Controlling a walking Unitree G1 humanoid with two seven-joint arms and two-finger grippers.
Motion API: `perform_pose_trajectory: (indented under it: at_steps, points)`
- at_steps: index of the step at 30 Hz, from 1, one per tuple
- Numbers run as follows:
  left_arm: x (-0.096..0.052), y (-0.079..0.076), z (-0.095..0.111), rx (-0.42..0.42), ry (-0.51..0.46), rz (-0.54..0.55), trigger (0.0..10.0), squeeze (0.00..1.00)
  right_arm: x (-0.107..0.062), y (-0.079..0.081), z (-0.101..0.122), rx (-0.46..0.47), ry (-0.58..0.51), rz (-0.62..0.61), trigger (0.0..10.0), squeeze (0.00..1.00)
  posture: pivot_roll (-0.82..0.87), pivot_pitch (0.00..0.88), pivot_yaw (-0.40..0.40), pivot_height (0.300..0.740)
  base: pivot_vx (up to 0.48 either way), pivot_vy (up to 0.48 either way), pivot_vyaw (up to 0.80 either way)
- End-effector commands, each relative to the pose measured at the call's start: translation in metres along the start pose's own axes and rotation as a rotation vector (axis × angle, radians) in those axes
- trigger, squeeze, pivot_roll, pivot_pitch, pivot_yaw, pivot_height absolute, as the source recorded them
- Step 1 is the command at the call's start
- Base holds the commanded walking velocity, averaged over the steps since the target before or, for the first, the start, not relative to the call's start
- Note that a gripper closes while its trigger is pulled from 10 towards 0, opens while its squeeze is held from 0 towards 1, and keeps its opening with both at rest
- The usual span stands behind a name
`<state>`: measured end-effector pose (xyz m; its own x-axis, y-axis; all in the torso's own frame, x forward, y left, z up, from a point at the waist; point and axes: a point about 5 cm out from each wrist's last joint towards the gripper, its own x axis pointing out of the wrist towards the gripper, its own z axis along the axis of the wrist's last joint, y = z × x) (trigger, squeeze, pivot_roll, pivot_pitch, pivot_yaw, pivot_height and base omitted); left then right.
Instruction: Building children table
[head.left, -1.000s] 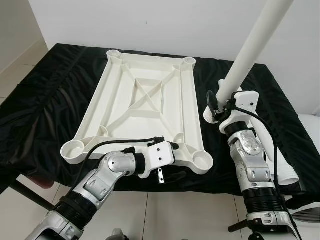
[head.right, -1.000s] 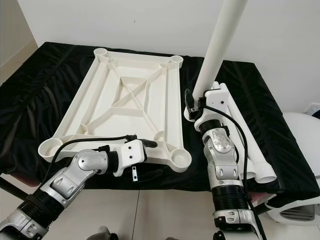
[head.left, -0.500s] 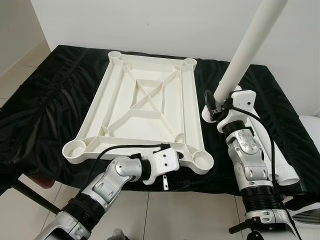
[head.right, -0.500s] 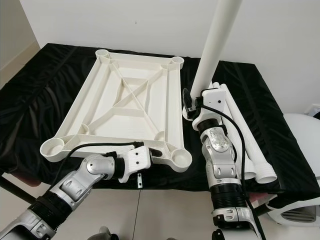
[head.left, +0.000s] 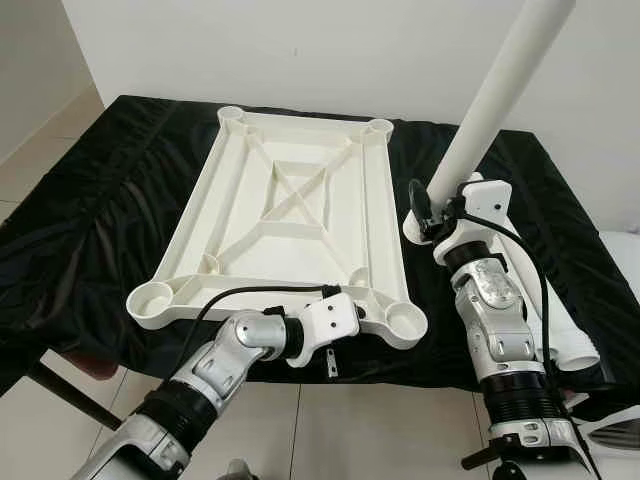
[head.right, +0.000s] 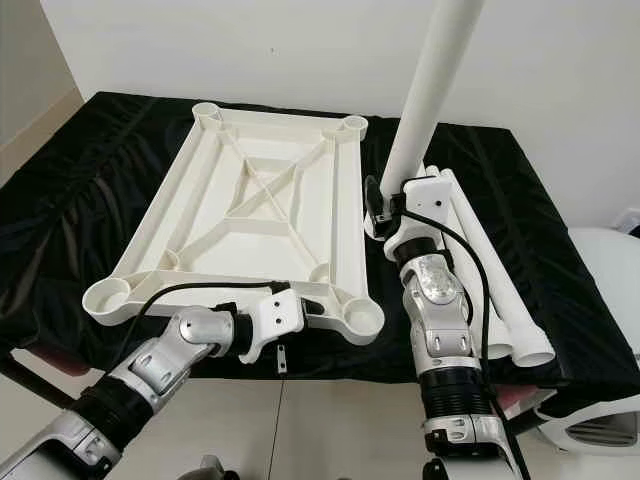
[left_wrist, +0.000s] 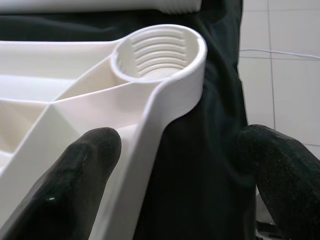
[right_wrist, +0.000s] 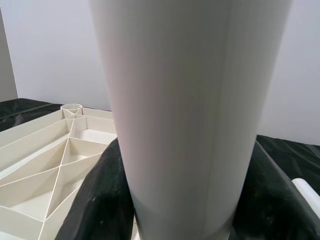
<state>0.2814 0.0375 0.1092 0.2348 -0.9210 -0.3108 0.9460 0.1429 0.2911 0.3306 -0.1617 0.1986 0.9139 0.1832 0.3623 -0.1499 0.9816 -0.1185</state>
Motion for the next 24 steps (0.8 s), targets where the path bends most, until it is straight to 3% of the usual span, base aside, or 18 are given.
perform_pose_trajectory:
  at_steps: [1,10,24]
  points:
    - [-0.001,0.004,-0.002,-0.007,0.003,0.011,10.0,0.00,0.000,0.000,0.002,-0.001,-0.018,-0.005,10.0,0.00,0.00,0.000,-0.010,0.740,0.000,0.000,0.00]
    - [-0.004,0.010,-0.003,-0.044,0.002,0.031,10.0,0.00,-0.001,0.000,0.002,-0.002,-0.015,-0.010,10.0,0.00,0.00,0.010,-0.009,0.740,0.000,0.000,0.00]
    - [-0.007,0.001,-0.011,-0.064,0.054,-0.067,10.0,0.00,-0.001,0.001,0.002,-0.003,-0.018,-0.014,10.0,0.00,0.00,0.016,-0.006,0.740,0.000,0.000,0.00]
